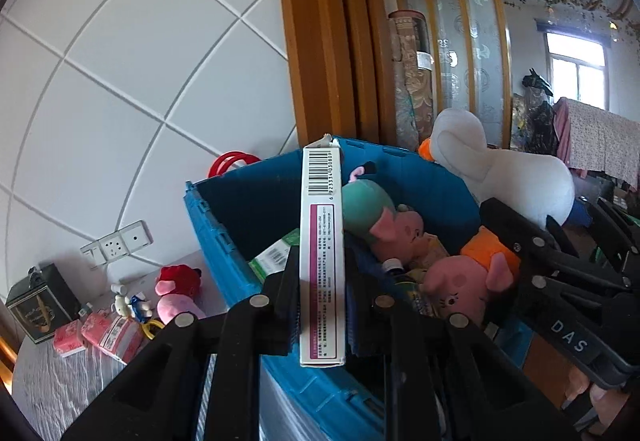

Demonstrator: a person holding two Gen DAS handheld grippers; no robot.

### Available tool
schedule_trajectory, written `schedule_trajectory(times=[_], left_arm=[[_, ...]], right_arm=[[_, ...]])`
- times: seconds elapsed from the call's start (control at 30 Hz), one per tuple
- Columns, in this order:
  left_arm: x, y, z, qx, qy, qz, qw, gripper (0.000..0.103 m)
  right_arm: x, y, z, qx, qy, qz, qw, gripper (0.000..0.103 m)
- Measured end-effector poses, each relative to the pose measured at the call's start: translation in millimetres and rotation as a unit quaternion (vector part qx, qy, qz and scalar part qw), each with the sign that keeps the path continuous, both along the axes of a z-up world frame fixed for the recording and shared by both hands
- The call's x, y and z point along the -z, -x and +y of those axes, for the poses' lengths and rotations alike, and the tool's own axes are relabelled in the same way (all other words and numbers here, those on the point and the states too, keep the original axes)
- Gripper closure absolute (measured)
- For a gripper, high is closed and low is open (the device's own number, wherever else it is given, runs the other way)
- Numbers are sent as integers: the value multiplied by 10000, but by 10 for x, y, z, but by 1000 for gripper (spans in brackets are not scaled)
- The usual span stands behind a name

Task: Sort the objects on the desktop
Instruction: 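Carry box and white plush into the blue bin and release both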

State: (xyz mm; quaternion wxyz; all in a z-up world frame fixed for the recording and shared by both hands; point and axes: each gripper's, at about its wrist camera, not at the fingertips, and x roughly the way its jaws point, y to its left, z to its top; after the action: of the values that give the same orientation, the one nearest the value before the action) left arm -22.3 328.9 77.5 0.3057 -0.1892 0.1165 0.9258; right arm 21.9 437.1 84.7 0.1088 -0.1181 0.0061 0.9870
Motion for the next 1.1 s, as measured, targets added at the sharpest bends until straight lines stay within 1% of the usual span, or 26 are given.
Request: schedule_trajectory(times=[0.13,0.23,0.43,0.67,0.73,0.83,0.9,0.93,0.97,1.0,1.03,1.1], left_arm=[[34,23,327,258,221,-111,9994,85],[52,66,455,370,311,-206,9986,85],[113,84,605,512,515,-267,9970,85],[131,136,629,625,604,-461,9952,85],[149,137,641,633,646,-506,9946,80],[148,125,641,640,639,-498,9947,68],[141,100,637,653,617,-438,9950,48],[134,94,625,660,594,-397,9953,43],[124,81,609,671,561,-345,9956,37],[112,67,592,671,504,-285,9961,32],[104,50,566,664,468,-240,9964,32],[90,44,546,636,448,-222,9967,32]], right_arm=[[110,107,267,208,63,-250,9995,41],[212,201,390,292,92,-413,9987,41],[335,341,551,399,93,-652,9970,41],[421,515,712,498,132,-934,9943,40],[433,539,717,513,126,-975,9938,38],[452,568,719,531,131,-1020,9933,36],[452,563,727,549,153,-999,9934,34],[455,555,709,557,150,-997,9933,31],[451,541,699,574,140,-977,9935,19],[439,519,698,588,136,-934,9938,4],[424,503,688,640,117,-909,9937,0],[386,449,695,631,158,-841,9943,0]])
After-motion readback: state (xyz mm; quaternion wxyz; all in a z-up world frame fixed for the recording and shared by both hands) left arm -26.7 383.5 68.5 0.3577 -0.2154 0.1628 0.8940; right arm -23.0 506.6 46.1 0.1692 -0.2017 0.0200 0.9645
